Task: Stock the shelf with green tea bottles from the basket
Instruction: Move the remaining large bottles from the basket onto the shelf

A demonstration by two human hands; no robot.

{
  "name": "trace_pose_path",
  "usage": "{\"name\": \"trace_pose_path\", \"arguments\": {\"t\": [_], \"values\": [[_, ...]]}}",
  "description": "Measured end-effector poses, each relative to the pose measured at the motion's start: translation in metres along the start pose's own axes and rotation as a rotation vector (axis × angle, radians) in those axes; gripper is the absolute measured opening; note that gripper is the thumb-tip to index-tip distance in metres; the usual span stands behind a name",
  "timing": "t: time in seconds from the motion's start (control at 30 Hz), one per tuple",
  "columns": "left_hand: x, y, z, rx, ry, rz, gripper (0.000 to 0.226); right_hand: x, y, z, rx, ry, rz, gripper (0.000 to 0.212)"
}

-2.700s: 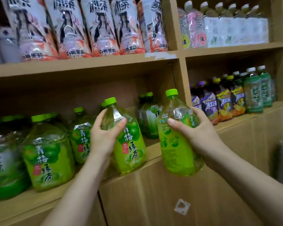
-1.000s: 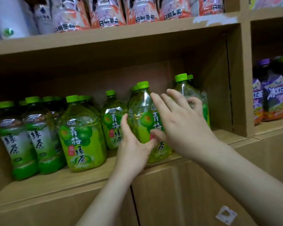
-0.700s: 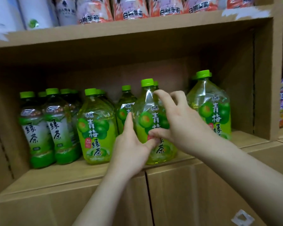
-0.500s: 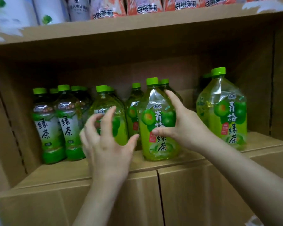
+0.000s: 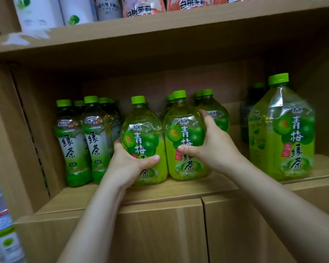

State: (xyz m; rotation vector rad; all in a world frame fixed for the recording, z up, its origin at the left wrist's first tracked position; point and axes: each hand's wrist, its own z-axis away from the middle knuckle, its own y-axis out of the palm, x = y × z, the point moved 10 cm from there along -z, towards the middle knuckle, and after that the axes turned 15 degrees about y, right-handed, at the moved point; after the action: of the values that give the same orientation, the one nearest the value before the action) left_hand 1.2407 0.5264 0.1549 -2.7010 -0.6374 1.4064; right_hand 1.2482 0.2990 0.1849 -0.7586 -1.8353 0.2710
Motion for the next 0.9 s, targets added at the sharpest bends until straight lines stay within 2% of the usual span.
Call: {"name": "trace_pose_path", "arguments": {"t": [0.17, 0.23, 0.3, 0.37, 0.43, 0.5, 0.57, 0.63, 0.67, 0.73, 0.77, 0.83, 0.9], "values": [[0.002, -0.001, 0.0, -0.034, 0.034, -0.025, 0.086, 0.002, 0.002, 0.004, -0.074, -0.007, 0.058, 0.109], [0.004, -0.001, 0.0, -0.058, 0.024, -0.094, 0.095, -0.005, 0.003, 0.004, -0.028, 0.023, 0.007, 0.109], [-0.016, -0.007, 0.008, -0.136, 0.132, -0.346, 0.109, -0.012, 0.008, 0.005, 0.064, 0.099, -0.062, 0.11], [-0.065, 0.003, 0.029, -0.187, 0.424, -0.717, 0.112, -0.01, 0.005, 0.011, 0.085, 0.112, -0.057, 0.106], [-0.103, 0.045, 0.058, -0.083, 0.777, -0.96, 0.108, -0.002, -0.018, 0.023, -0.015, 0.044, -0.04, 0.095], [-0.118, 0.09, 0.079, 0.118, 0.98, -1.001, 0.101, 0.003, -0.054, 0.039, -0.137, -0.039, -0.087, 0.083], [-0.121, 0.122, 0.082, 0.259, 1.022, -1.009, 0.091, 0.0, -0.095, 0.058, -0.288, -0.128, -0.129, 0.069], [-0.121, 0.15, 0.079, 0.371, 1.036, -1.128, 0.067, -0.013, -0.137, 0.077, -0.503, -0.196, -0.136, 0.055], [-0.119, 0.161, 0.078, 0.424, 1.045, -1.222, 0.052, -0.021, -0.154, 0.085, -0.616, -0.206, -0.127, 0.053], [-0.107, 0.174, 0.071, 0.523, 1.024, -1.345, 0.044, -0.047, -0.179, 0.088, -0.731, -0.136, -0.118, 0.064], [-0.099, 0.176, 0.067, 0.566, 0.991, -1.409, 0.045, -0.067, -0.185, 0.077, -0.69, -0.033, -0.14, 0.078], [-0.094, 0.176, 0.065, 0.591, 0.983, -1.498, 0.048, -0.111, -0.176, 0.048, -0.417, 0.24, -0.243, 0.109], [-0.092, 0.176, 0.064, 0.58, 0.979, -1.523, 0.051, -0.133, -0.153, 0.033, -0.13, 0.349, -0.359, 0.117]]}}
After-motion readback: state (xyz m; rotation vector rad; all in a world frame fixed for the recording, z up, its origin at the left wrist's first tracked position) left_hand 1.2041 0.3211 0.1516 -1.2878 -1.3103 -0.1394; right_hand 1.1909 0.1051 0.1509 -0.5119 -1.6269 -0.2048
